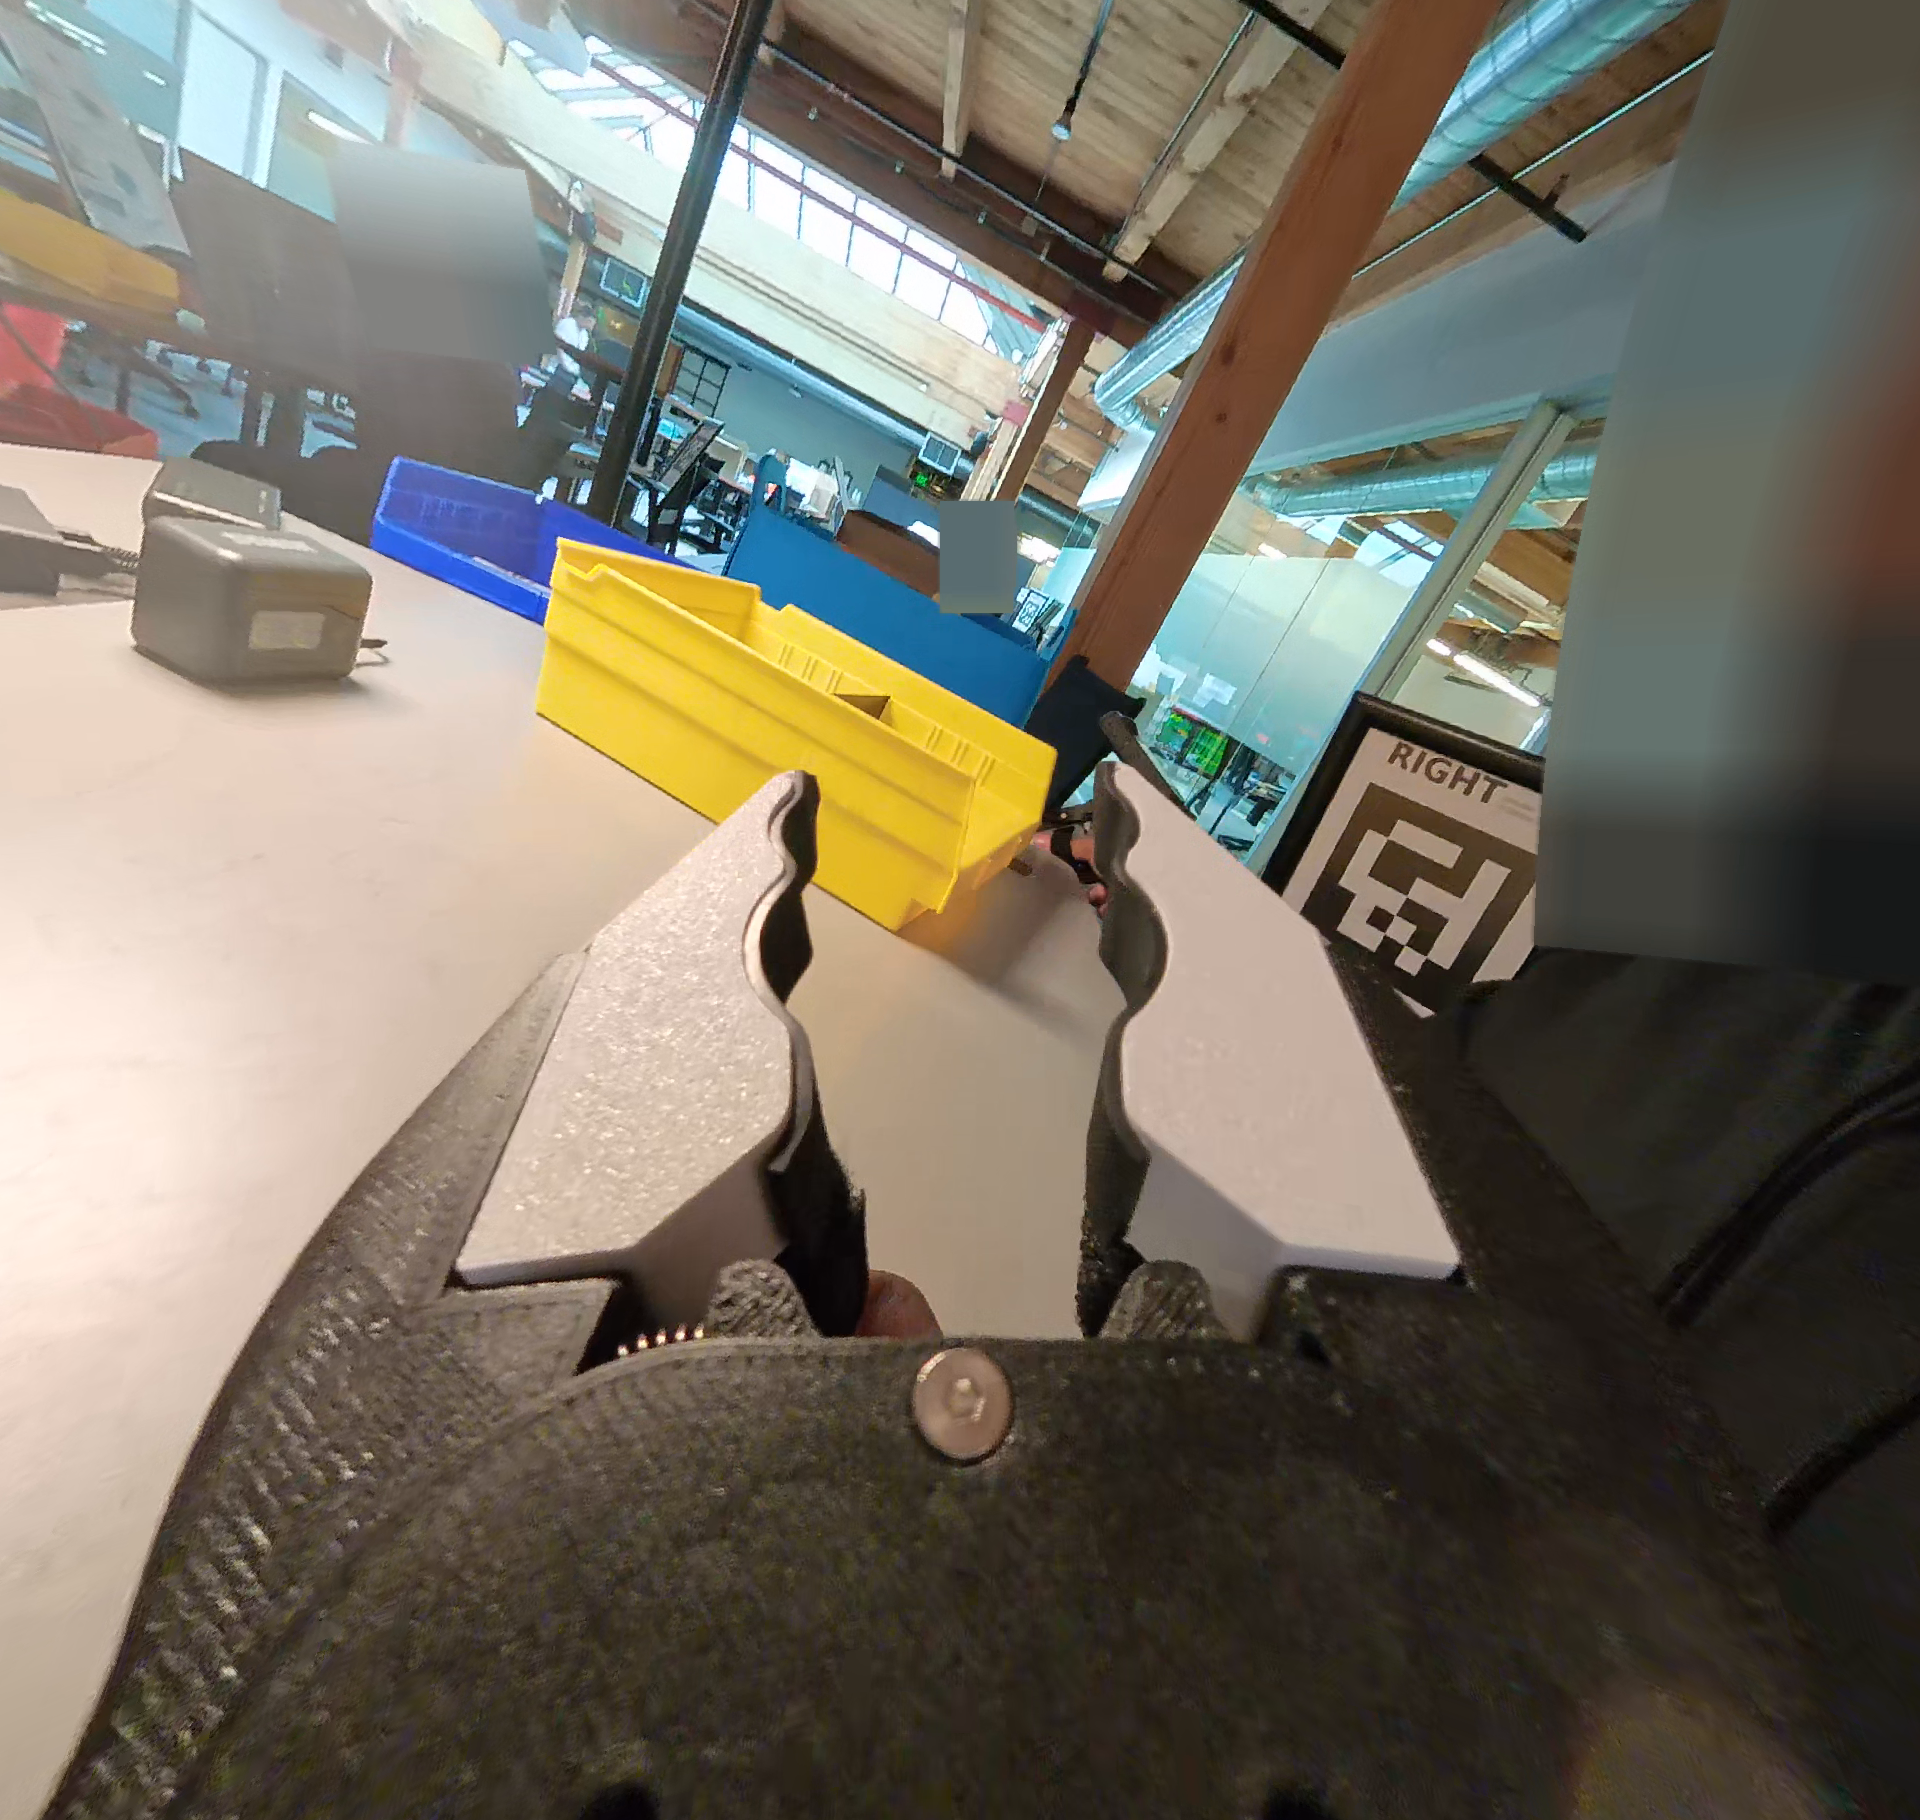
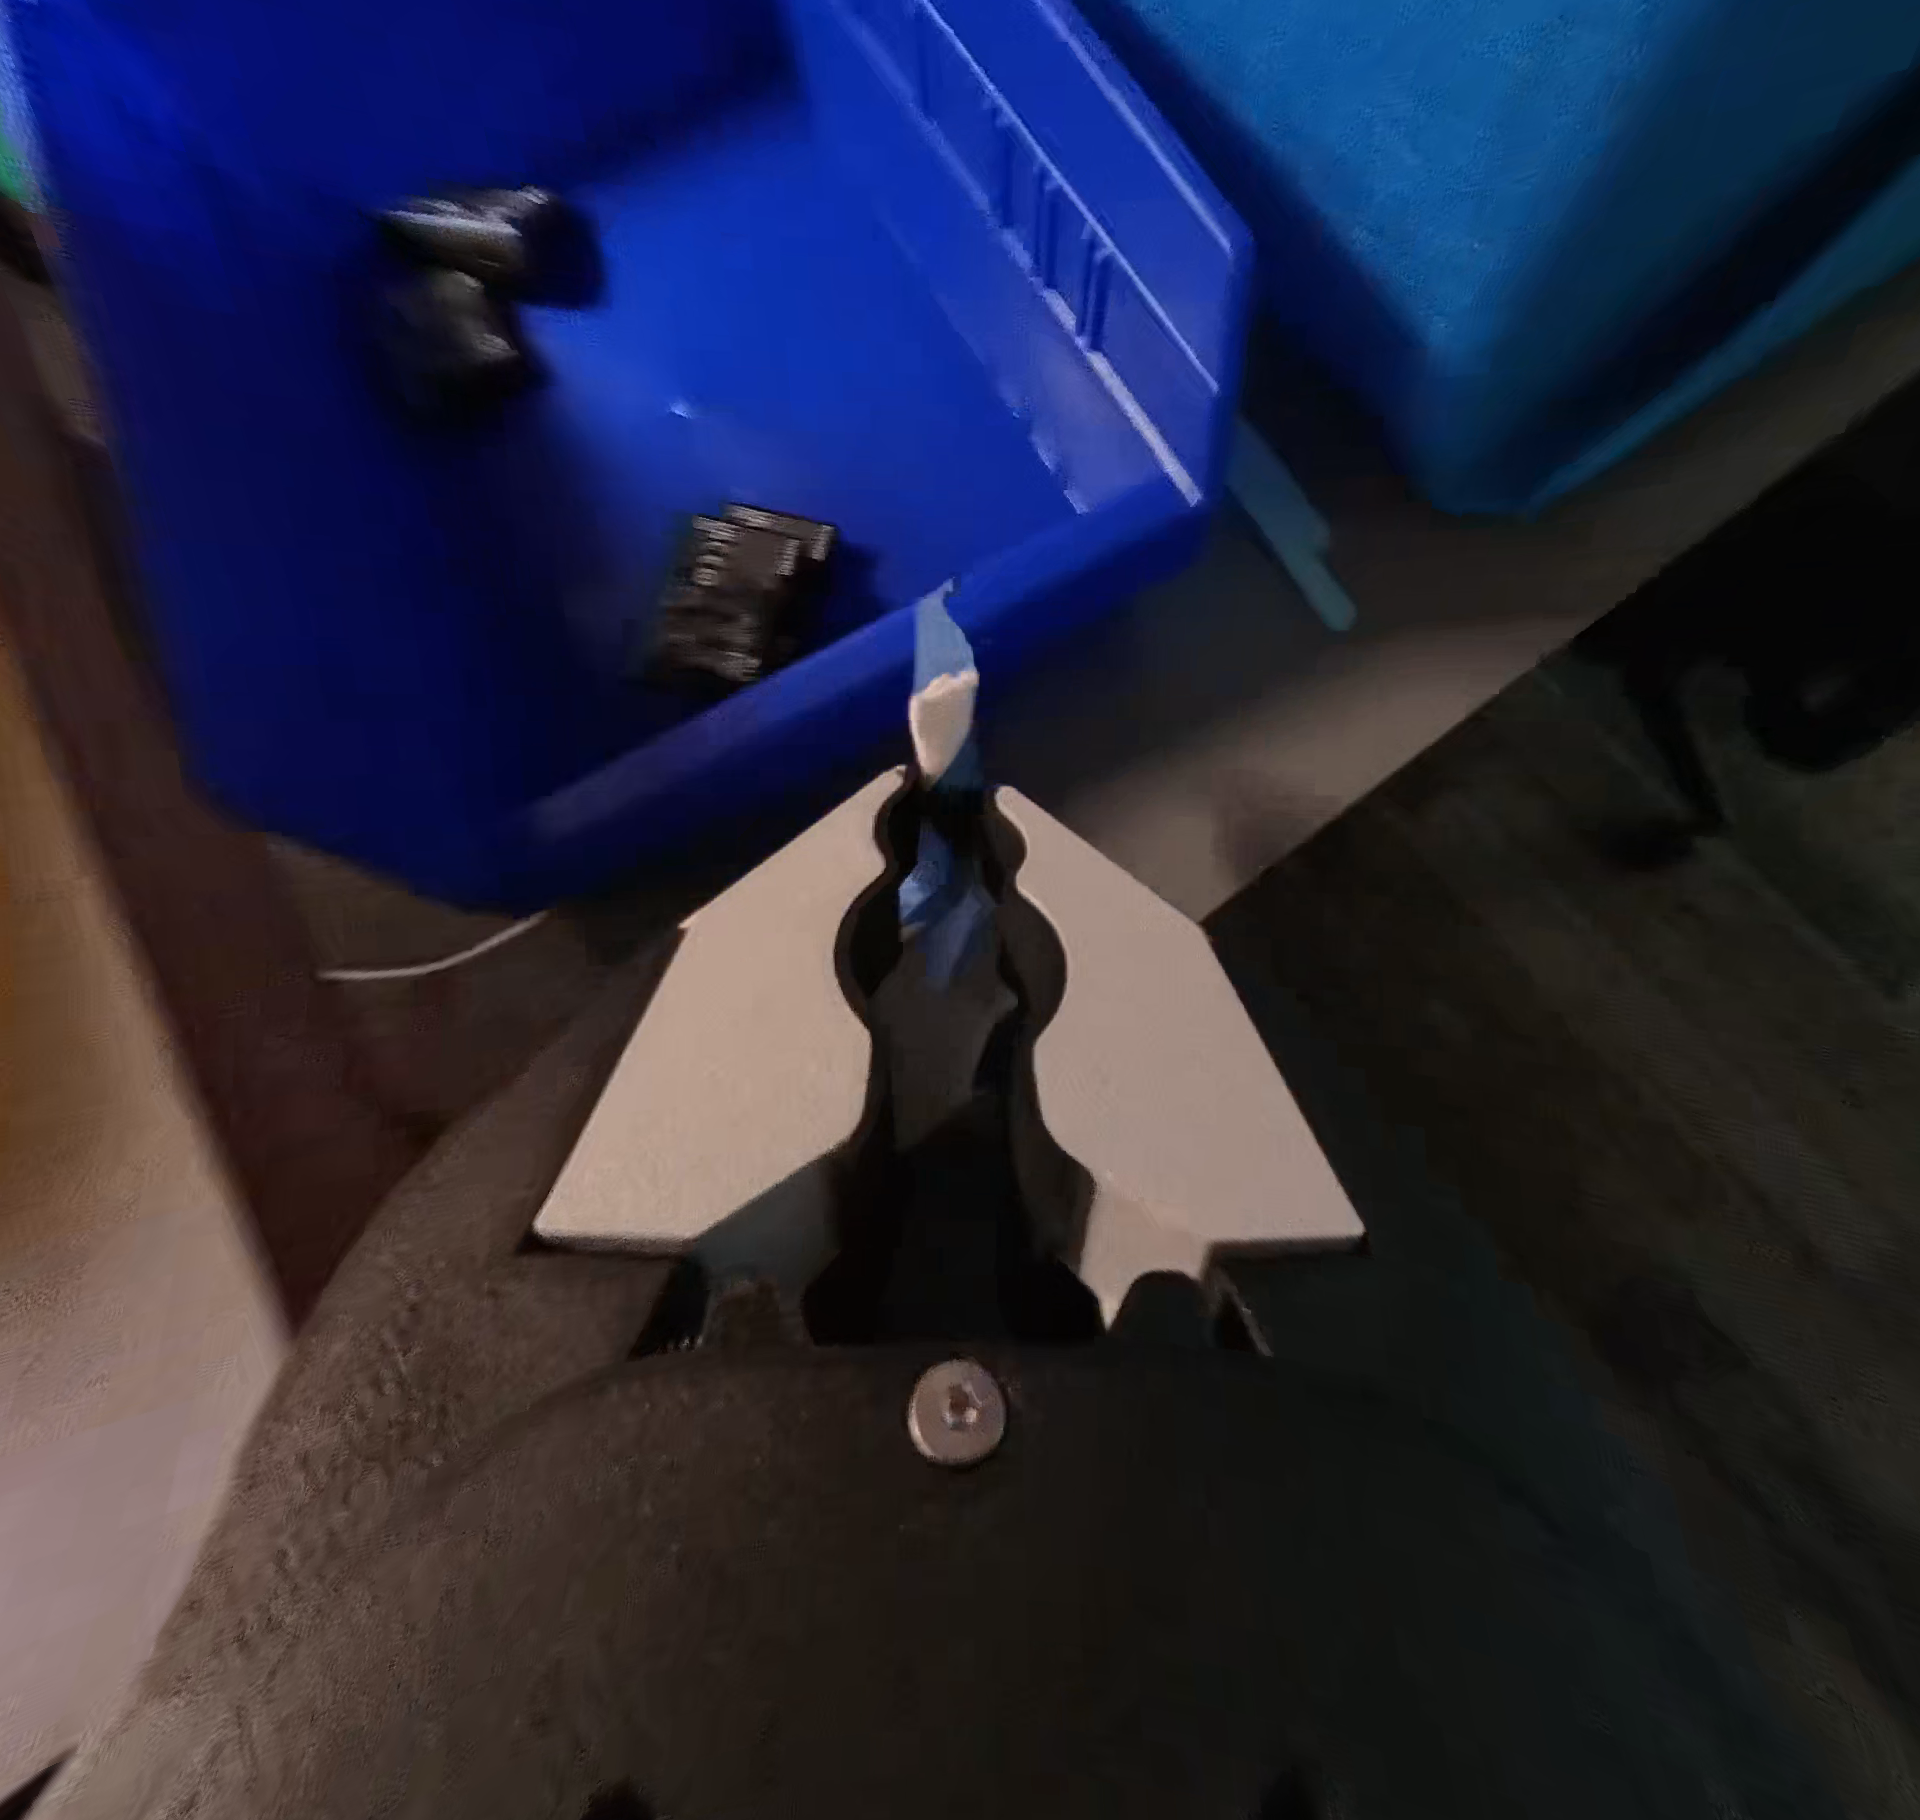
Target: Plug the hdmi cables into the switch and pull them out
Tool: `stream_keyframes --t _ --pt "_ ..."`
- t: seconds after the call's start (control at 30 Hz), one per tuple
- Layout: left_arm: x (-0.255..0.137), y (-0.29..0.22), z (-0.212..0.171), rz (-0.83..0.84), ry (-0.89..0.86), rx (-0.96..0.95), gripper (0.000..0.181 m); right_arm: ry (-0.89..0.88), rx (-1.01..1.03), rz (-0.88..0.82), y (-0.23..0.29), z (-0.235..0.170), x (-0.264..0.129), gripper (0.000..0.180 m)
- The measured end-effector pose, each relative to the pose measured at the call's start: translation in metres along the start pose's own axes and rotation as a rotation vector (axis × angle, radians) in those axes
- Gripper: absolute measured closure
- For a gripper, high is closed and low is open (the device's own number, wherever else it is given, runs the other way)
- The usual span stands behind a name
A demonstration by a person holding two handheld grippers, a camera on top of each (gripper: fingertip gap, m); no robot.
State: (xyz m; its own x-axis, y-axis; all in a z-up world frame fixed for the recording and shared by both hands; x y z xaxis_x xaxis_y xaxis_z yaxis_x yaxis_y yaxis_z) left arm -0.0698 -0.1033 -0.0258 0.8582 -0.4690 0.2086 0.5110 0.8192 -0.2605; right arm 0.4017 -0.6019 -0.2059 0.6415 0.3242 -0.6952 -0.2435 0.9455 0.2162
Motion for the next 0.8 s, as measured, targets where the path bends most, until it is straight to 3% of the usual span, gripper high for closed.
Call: stream_keyframes --t 0.1,0.23,0.43,0.53,0.67,0.8 --pt "0.002 0.004 -0.005 0.007 0.015 -0.012 0.127 0.041 -0.093 0.044 0.007 -0.005 0.02 0.129" --pt "0.006 0.005 -0.009 0.003 0.028 -0.013 0.125 -0.066 0.035 0.314 0.033 0.016 0.013 0.095" --pt "0.009 0.006 -0.017 0.002 0.064 -0.014 0.123 -0.205 0.007 0.444 0.058 0.051 -0.018 0.082" --pt "0.008 0.006 -0.018 0.012 0.079 -0.007 0.123 -0.277 -0.036 0.534 0.09 0.07 -0.057 0.084" --pt "0.005 0.014 -0.021 0.139 0.16 0.071 0.12 -0.324 -0.221 0.73 0.185 0.068 -0.143 0.087" --pt "-0.013 0.026 -0.023 0.439 0.292 0.23 0.115 -0.301 -0.435 0.903 0.299 0.013 -0.207 0.092"
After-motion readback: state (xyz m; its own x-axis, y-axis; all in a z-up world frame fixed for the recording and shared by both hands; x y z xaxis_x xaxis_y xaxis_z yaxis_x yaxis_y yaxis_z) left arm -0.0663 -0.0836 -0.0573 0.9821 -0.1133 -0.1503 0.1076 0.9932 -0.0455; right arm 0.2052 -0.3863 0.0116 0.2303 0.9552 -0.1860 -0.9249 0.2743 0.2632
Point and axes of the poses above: each gripper's, where its closed fingertips meet, x out along the fingers, z out of its top, y = z × x across the jaws, the point moved 3 cm from there along -x, back along the fingers, and after that the axes turned 11 degrees about x, right-handed, at the moved point
